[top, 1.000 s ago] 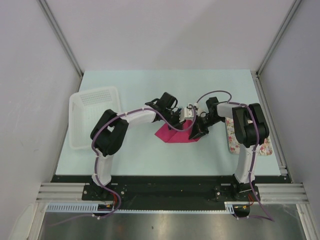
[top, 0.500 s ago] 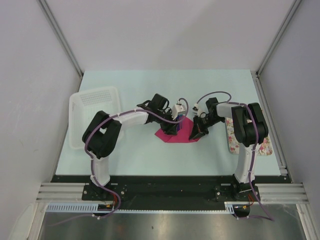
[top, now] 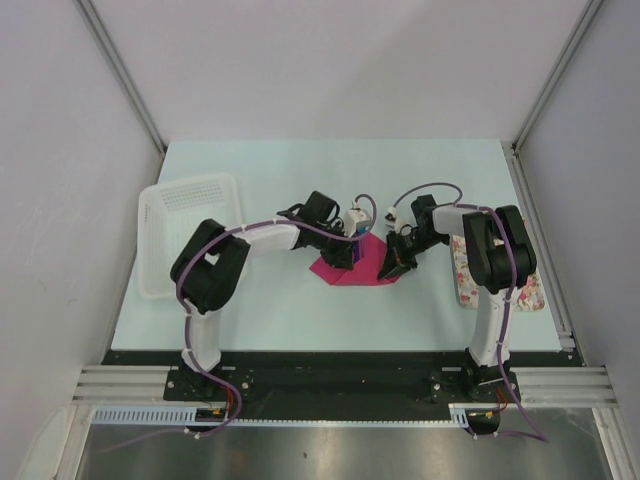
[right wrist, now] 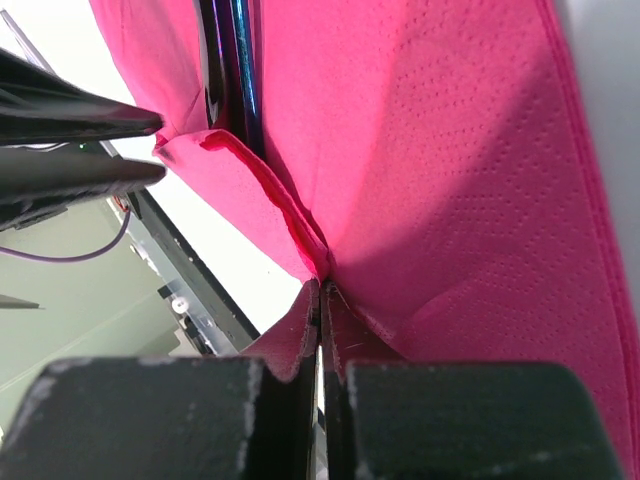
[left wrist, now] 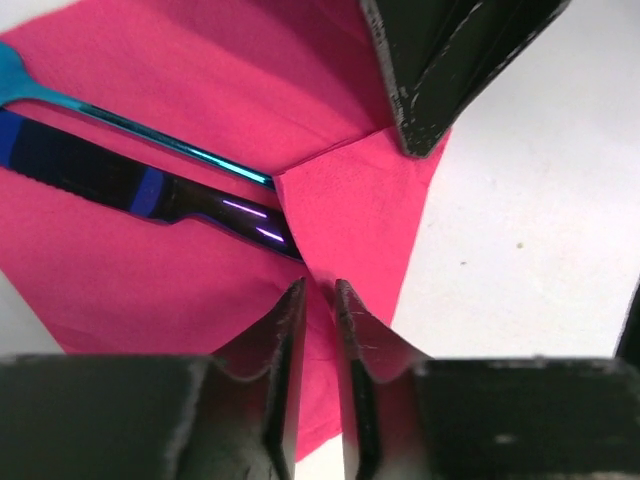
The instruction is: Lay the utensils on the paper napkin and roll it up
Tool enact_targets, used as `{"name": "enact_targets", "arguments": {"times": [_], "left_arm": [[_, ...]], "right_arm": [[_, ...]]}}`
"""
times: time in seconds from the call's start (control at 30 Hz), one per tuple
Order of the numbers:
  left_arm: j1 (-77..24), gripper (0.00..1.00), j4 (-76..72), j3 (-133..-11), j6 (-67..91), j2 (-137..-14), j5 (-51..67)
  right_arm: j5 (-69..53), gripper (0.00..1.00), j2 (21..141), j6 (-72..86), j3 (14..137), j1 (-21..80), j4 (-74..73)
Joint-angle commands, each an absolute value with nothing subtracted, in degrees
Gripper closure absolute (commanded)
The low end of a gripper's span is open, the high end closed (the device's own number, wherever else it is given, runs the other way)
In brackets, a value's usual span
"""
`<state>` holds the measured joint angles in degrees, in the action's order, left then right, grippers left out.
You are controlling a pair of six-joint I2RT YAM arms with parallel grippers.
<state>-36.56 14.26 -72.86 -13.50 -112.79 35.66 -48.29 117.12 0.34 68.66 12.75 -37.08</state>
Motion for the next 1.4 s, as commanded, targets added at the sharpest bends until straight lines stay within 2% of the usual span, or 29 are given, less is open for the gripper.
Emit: {"name": "enact_targets", "arguments": {"times": [0.0, 0.23, 0.27, 0.37, 0.53, 0.7, 0.87, 1.07, 1.37], "left_arm": [[-36.5, 0.81, 14.3, -75.1, -12.4, -114.5, 35.2], [-36.4, 0.97, 15.6, -76.1, -11.6, -116.2, 34.0], [-36.4, 1.0, 15.6, -76.1, -11.6, -116.2, 34.0], [-36.5, 1.0, 16.0, -76.0, -11.8, -116.4, 33.5], [-36.4, 1.0, 16.3, -75.9, -11.5, -116.4, 33.3], [-36.4, 1.0, 15.9, -75.5, -11.2, -116.3, 33.5], [-36.5, 1.0, 15.4, -75.4, -10.5, -116.5, 33.8], [-36.4, 1.0, 15.5, -75.8, -10.1, -116.8, 34.0], [-36.4, 1.0, 14.9, -75.1, -9.6, -116.6, 34.0]], "right_arm": [[-45.7, 0.99, 117.1, -0.3, 70.1, 13.9, -34.8], [-45.2, 0.94, 117.0, 0.8, 71.9, 14.1, -36.1], [-45.2, 0.89, 116.7, 0.7, 72.2, 14.1, -36.5], [-44.7, 0.78, 114.6, 0.9, 72.4, 14.0, -37.1], [-43.8, 0.66, 110.6, 0.2, 73.7, 13.6, -40.0], [-40.8, 0.66, 107.0, 0.2, 73.3, 13.5, -40.3], [-44.5, 0.74, 106.1, 1.6, 71.4, 14.1, -37.4], [-47.5, 0.78, 111.4, 3.6, 70.4, 15.9, -34.0], [-42.8, 0.83, 117.5, 4.7, 70.1, 16.0, -30.7]]}}
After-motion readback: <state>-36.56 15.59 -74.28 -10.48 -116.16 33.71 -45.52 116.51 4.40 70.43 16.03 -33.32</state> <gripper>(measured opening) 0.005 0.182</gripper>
